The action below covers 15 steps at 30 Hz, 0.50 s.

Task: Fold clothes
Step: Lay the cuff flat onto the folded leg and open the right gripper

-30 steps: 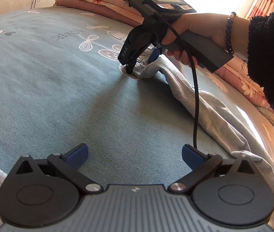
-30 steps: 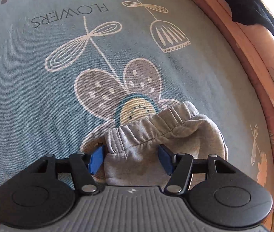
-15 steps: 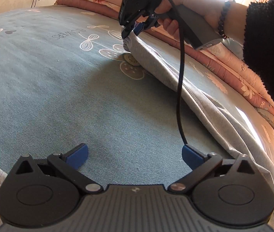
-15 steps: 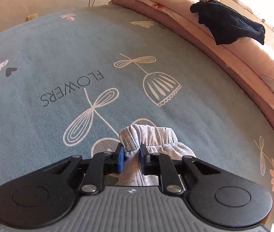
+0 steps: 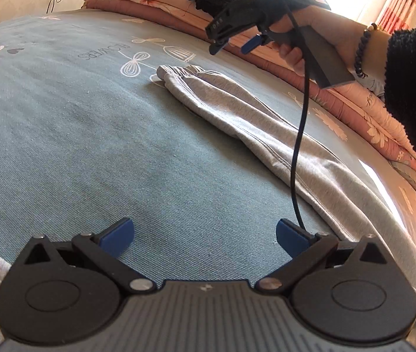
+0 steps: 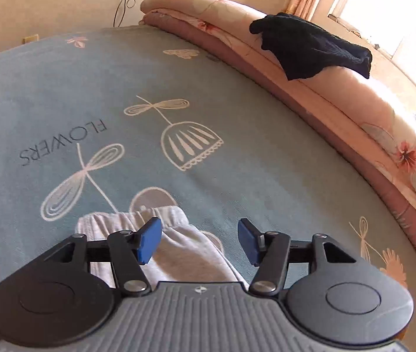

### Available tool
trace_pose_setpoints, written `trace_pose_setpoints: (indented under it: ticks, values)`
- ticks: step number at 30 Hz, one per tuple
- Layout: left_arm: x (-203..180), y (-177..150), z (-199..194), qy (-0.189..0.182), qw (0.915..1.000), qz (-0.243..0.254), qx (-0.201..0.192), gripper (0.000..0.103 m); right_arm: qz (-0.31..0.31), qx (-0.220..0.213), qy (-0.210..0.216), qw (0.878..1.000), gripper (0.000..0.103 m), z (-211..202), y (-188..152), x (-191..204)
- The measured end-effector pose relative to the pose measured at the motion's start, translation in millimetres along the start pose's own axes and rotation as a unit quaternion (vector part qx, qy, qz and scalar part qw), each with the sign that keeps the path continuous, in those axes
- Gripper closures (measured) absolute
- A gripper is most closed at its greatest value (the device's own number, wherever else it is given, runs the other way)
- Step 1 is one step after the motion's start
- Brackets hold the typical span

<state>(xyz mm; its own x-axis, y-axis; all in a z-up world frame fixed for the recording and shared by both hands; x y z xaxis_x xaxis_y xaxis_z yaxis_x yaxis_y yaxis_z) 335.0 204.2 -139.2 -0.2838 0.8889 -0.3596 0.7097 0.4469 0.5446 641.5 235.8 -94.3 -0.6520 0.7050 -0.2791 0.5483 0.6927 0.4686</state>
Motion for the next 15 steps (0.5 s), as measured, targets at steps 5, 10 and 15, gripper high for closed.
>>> trace_pose_setpoints:
  ticks: [5,10,15]
  values:
    - [-1,-1,1,0.006,1.0000,0.005,0.000,0.001,0.016,0.013,0.009,1.000,0.040,37,-17,-15]
    - [-3,-1,3,0.015,0.9998,0.015,0.000,0.001,0.016,0.020,0.013,1.000,0.040,70,-22,-16]
    - [-3,-1,3,0.018,0.9997,0.018,-0.001,0.001,0.025,0.023,0.073,0.997,0.084,65,-30,-14]
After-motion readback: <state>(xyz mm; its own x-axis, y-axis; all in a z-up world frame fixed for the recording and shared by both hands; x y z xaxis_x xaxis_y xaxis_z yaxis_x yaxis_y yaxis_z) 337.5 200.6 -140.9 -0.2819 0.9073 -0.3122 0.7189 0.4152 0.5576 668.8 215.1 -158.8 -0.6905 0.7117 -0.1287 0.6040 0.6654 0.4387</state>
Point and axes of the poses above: each gripper's, at about its wrist camera, not at the fingertips, and z roughly the way its jaws point, x to its left, y to its top, the point moved 6 cm from there along z, roughly the way its jaws point, and after that the axes turned 10 degrees about x, right-handed, at the moved point
